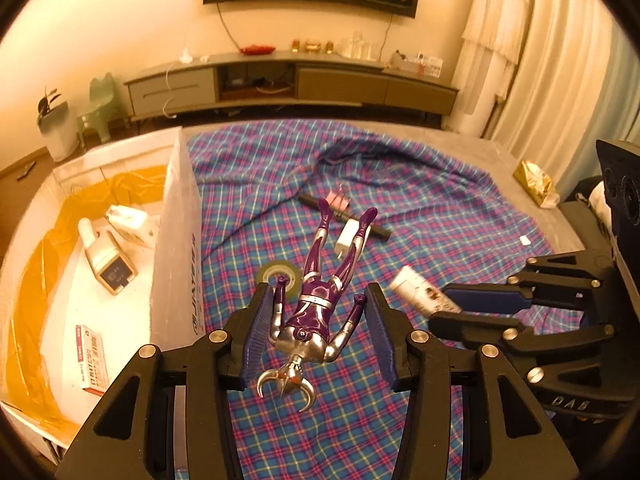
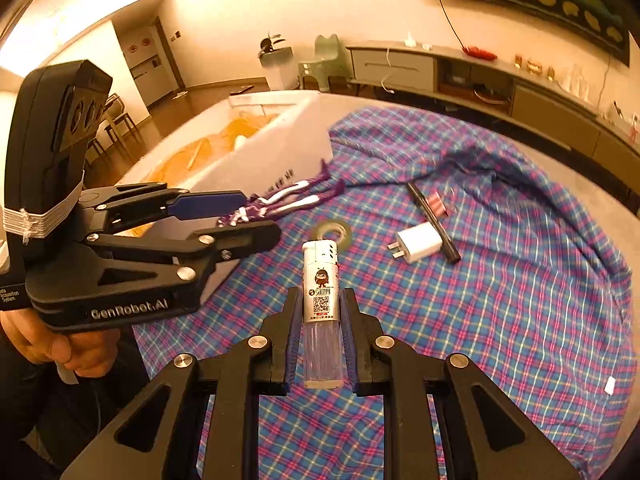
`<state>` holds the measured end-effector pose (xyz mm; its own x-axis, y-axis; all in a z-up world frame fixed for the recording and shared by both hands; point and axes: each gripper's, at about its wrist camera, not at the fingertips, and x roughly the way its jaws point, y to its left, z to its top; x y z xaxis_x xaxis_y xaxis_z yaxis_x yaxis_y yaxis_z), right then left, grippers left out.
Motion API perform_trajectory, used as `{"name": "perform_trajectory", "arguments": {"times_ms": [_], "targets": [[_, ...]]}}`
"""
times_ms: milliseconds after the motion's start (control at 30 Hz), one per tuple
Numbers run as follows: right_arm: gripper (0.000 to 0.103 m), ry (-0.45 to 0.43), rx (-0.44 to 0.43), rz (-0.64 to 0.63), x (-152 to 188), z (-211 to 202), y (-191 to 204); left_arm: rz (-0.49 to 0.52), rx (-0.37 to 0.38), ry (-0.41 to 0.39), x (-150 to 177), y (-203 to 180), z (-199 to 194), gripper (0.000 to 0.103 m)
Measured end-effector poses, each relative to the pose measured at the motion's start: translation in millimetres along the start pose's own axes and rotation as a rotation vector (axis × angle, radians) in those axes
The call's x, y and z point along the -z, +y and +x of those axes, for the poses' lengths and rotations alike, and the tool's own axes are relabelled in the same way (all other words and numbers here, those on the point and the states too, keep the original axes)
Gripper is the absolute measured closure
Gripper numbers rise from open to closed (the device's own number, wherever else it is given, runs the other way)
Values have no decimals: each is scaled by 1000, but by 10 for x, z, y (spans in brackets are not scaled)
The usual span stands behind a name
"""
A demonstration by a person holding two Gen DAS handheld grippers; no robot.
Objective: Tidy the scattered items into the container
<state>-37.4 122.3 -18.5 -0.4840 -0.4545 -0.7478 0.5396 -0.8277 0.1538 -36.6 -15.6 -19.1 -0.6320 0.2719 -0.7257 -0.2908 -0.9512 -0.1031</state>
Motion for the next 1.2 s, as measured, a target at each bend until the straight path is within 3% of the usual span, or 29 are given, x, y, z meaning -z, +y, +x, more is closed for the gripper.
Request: {"name": "perform_trajectory", "arguments": {"times_ms": [367,900,967,1200], "targets": [[83,-69,-14,-43,-148,-155,500,-50,31,-89,-7,212,-405,54],[83,-131,-12,-47,-484,-305,847,-174,67,-164,3,617,-734,54],[92,-130,-10,-60,-527,-291,909,-196,71,-170,11,694,-756,54],[96,-105,21,-106,-677,-55,1106,-299,60,-173,70,1001,-771,54]]}}
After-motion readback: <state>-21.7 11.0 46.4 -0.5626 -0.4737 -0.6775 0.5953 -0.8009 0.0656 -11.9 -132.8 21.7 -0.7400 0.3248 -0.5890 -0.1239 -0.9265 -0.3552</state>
